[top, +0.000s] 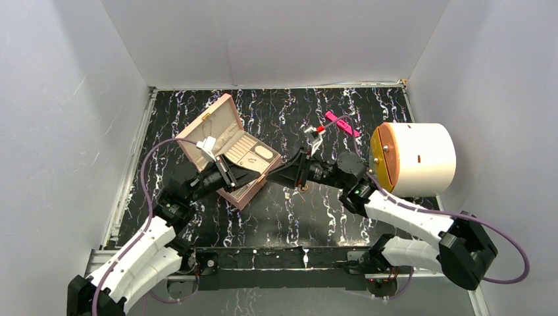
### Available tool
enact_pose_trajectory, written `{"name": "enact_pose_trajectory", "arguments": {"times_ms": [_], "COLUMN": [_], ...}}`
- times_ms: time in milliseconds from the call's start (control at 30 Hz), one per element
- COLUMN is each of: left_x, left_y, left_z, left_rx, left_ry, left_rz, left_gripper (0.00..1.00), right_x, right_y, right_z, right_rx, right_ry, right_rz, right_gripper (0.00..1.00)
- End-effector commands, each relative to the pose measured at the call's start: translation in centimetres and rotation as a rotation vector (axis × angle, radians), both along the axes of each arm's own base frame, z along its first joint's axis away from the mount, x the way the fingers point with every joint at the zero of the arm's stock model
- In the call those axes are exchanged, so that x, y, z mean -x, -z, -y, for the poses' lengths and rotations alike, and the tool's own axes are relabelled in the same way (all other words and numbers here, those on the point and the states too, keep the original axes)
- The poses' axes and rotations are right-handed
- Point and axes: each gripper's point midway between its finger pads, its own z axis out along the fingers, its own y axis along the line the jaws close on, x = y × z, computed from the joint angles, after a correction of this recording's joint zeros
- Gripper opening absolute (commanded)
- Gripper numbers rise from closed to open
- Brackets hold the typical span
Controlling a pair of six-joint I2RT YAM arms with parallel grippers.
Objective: Organize the mixed jewelry
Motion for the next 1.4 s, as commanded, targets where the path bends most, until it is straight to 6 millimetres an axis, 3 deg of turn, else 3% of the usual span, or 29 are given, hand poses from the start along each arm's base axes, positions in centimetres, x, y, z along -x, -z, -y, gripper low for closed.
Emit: {"name": "enact_pose_trajectory", "arguments": {"times_ms": [0,133,367,600,800,1000,1367], "left_x": [-0.6,-1.1,-3.0,-4.9,-6.5,-8.4,-10.7], "left_y": [-1.6,-2.0,-0.6,2.1,4.8,5.7,7.7], "left_z": [-0.8,-1.5,-3.1,-3.9,-5.5,-5.5,-6.3], "left_rx": [-0.156,-0.291,-0.568,-0.773,-0.934,-1.046,-1.298], "left_ry": [-0.016,-0.020,-0.021,0.021,-0.002,0.008,0.142], "left_rz": [0.102,0.125,0.096,0.051,0.000,-0.014,-0.067], "left_gripper": [0.13,0.13,0.14,0.14,0.14,0.14,0.14], "right_x": [-0.3,-1.7,-4.1,-5.0,-6.0,-6.1,-5.8], "right_y": [0.0,1.4,5.5,12.2,17.4,19.8,21.9], "right_z": [1.3,2.6,4.7,5.8,7.9,8.7,9.9], "right_rx": [0.020,0.107,0.312,0.608,0.856,0.916,0.989], "right_ry": [0.080,0.199,0.378,0.412,0.510,0.531,0.525], "right_rz": [0.032,0.010,-0.085,-0.169,-0.223,-0.241,-0.213], "right_gripper": [0.46,0.46,0.46,0.46,0.46,0.45,0.46]}}
